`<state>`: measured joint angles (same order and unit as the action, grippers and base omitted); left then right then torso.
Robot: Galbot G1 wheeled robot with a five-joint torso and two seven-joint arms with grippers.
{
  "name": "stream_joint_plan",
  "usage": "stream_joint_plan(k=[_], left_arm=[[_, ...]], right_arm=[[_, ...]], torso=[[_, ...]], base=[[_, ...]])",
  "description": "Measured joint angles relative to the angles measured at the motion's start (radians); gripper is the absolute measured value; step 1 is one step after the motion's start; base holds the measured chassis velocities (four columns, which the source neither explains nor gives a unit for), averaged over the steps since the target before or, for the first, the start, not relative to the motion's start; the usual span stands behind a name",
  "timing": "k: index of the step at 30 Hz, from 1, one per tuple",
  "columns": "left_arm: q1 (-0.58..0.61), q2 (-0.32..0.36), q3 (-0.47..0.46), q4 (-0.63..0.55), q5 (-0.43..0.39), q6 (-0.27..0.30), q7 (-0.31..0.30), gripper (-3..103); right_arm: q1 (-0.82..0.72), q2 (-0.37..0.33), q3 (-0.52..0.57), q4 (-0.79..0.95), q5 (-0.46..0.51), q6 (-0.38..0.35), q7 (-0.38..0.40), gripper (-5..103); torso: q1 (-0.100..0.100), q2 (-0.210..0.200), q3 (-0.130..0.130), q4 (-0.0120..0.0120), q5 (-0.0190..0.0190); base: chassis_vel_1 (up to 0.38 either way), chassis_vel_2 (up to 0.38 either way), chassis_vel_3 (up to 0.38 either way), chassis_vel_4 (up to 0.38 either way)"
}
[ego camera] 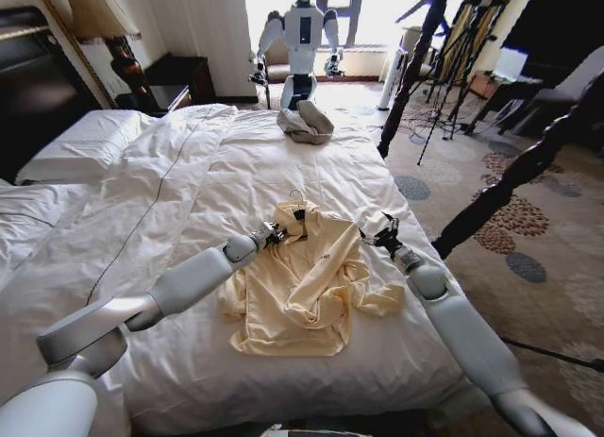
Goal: Pick up the clothes from the bed and hang them on the clothes hanger.
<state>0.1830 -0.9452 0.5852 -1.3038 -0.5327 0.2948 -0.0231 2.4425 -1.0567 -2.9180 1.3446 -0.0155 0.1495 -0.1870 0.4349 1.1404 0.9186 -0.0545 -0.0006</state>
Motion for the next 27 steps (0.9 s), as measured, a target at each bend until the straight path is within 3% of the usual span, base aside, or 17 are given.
stream_joint_plan(k=[4,10,14,24,27], left_arm=[[0.000,0.004,-0.001,0.000,0.001,-0.001,0.001,23],[-0.002,0.001,-0.001,0.005,0.002,-0.002,0.003,23],[-0.006,-0.004,0.004,0.007,0.003,-0.002,0.003,23],[-0.011,-0.008,0.006,0.008,0.003,-0.002,0.003,23],[-0.012,-0.009,0.006,0.006,0.003,-0.002,0.004,23]], right_arm=[[0.040,-0.045,0.000,-0.032,-0.027,0.026,-0.018,100],[0.090,-0.079,0.001,-0.048,-0.044,-0.001,-0.066,100],[0.133,-0.127,0.001,-0.113,-0.135,0.012,-0.117,100],[0.177,-0.185,0.001,-0.187,-0.241,0.001,-0.170,100],[0.217,-0.222,0.001,-0.244,-0.317,0.004,-0.173,100]], torso=[[0.000,0.000,0.000,0.0003,0.0004],[0.000,0.000,0.000,0.0002,-0.0002],[0.000,0.000,0.000,0.0002,0.0001],[0.000,0.000,0.000,0.0000,0.0000],[0.000,0.000,0.000,0.0001,0.0003]], base=[[0.000,0.000,0.000,0.000],[0.000,0.000,0.000,0.000],[0.000,0.000,0.000,0.000],[0.000,0.000,0.000,0.000],[0.000,0.000,0.000,0.000]])
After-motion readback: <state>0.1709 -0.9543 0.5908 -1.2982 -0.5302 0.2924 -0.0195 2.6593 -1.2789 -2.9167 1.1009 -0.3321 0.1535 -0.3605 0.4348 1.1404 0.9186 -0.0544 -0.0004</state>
